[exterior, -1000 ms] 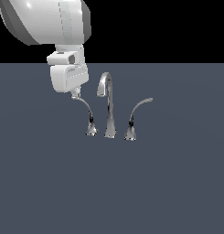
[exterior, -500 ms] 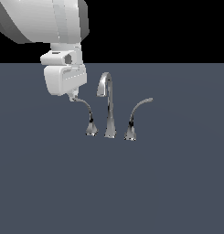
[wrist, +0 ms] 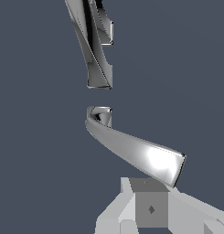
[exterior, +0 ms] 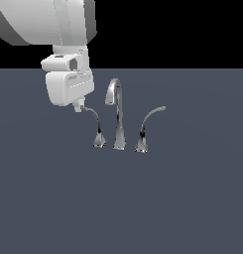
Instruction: Turn on the faucet by rotating a designated handle.
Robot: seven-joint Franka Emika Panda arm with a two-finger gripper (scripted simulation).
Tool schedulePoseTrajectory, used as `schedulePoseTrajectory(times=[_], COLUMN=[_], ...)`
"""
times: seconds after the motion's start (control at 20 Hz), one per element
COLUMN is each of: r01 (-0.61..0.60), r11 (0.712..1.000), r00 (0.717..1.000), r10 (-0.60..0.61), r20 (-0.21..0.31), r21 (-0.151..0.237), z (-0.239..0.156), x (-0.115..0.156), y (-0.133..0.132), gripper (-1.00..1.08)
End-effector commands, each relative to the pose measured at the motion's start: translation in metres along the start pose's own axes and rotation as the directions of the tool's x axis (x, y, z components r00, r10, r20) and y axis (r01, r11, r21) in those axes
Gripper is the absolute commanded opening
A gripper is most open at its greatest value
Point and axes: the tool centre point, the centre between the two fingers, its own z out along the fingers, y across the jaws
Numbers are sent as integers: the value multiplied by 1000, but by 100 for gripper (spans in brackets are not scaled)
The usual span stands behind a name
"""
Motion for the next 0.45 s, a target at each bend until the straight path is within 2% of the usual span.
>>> schedulePoseTrajectory(times=[0.0, 0.4], r01=[-12, -17], r11=[1000, 1000], r00=[1000, 1000], r10=[12, 17], r20=[-6, -8], r21=[-4, -6], z=[0, 0], x=[15, 38], y=[4, 15], gripper=[-100, -100])
